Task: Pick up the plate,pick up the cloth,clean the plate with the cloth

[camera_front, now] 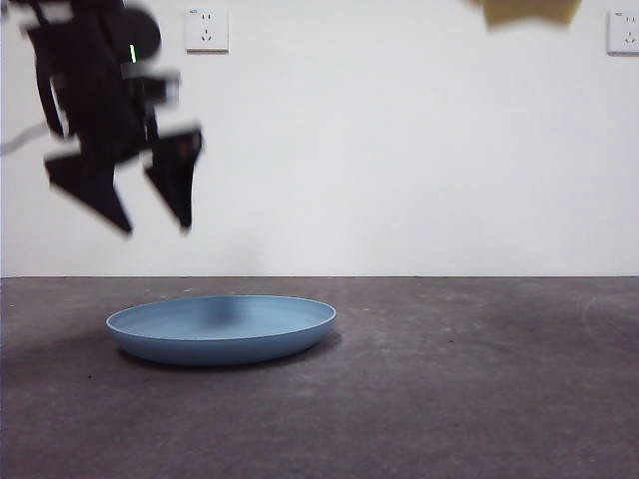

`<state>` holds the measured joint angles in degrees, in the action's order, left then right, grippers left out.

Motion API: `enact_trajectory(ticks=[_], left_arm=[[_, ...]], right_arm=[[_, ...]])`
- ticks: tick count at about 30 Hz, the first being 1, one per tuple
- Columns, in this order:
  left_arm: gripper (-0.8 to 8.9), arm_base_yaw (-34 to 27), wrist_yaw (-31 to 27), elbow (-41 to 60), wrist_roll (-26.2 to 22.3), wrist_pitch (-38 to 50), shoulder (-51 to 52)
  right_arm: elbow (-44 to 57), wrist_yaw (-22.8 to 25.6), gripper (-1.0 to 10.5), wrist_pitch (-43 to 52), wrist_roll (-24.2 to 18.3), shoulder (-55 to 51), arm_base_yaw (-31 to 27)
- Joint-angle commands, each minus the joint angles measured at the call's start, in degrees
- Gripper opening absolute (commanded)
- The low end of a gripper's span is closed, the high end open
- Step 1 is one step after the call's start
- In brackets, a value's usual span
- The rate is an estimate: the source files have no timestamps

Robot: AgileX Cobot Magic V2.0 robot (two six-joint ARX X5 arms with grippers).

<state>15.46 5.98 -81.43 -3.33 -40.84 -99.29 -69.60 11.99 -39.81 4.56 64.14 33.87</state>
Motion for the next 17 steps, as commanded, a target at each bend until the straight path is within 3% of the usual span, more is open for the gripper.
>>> enact_trajectory(ticks=[1, 5, 9, 17], left_arm=[[4.09, 0.52, 2.03, 0.0, 0.61, -0.13, 5.77], [4.09, 1.09, 4.11, 0.0, 0.94, -0.85, 15.5], [4.09, 1.44, 7.28, 0.0, 2.12, -2.47, 26.47], [4.09, 1.44, 11.02, 0.0, 2.71, -10.14, 39.34]], right_arm=[[0.52, -0.07, -0.2, 0.26, 0.57, 5.29, -1.55], [0.52, -0.92, -0.2, 0.26, 0.52, 13.68, -4.44], [0.52, -9.09, -0.2, 0.37, 0.31, 24.06, -8.83], [0.52, -12.02, 0.1, 0.57, -0.13, 35.98, -12.72]])
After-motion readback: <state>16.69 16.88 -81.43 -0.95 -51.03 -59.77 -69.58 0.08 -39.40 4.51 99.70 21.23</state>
